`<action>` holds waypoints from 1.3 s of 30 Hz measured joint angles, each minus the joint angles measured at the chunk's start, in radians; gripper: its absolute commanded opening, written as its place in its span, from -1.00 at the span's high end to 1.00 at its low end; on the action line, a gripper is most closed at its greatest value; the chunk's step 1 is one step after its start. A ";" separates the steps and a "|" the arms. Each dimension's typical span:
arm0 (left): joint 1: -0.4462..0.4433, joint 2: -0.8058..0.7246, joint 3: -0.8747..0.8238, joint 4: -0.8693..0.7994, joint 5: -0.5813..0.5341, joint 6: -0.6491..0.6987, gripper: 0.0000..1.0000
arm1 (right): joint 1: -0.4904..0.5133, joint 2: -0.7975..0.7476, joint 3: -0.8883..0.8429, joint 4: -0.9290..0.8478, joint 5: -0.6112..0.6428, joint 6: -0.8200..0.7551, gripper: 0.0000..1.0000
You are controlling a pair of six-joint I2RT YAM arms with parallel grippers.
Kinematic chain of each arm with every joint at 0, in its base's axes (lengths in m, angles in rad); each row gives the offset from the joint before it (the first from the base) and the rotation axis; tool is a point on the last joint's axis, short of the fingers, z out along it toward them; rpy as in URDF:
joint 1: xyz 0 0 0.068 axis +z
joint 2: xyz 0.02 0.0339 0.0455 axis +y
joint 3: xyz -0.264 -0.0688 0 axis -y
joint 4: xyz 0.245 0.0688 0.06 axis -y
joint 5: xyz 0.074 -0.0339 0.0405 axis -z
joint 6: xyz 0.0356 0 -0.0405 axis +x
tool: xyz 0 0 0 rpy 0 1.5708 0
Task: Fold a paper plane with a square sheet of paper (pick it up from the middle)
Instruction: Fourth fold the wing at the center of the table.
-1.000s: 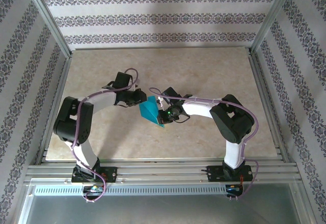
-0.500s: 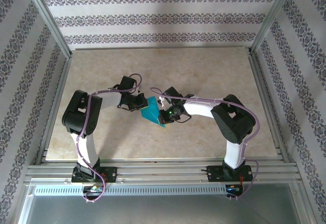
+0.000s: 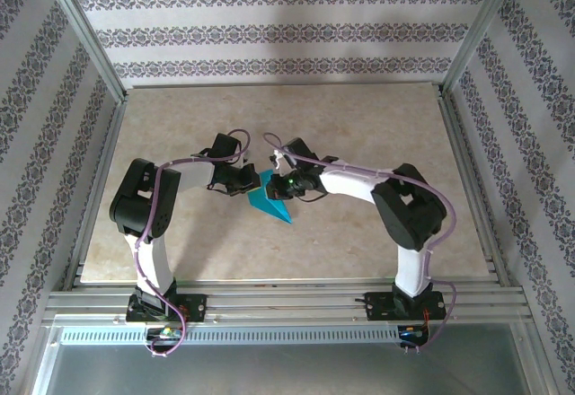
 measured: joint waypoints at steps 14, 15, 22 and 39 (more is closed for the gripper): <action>0.000 0.000 0.003 -0.007 -0.006 -0.001 0.87 | 0.001 0.122 0.073 -0.027 0.014 0.030 1.00; 0.000 0.000 0.004 -0.009 -0.008 -0.002 0.88 | 0.002 0.123 0.073 -0.031 0.014 0.029 1.00; -0.006 0.000 0.013 -0.027 -0.027 -0.008 0.88 | 0.008 0.115 0.048 -0.020 0.014 0.018 1.00; -0.011 0.000 0.023 -0.042 -0.037 -0.008 0.85 | 0.008 -0.048 -0.148 -0.051 0.004 -0.021 0.99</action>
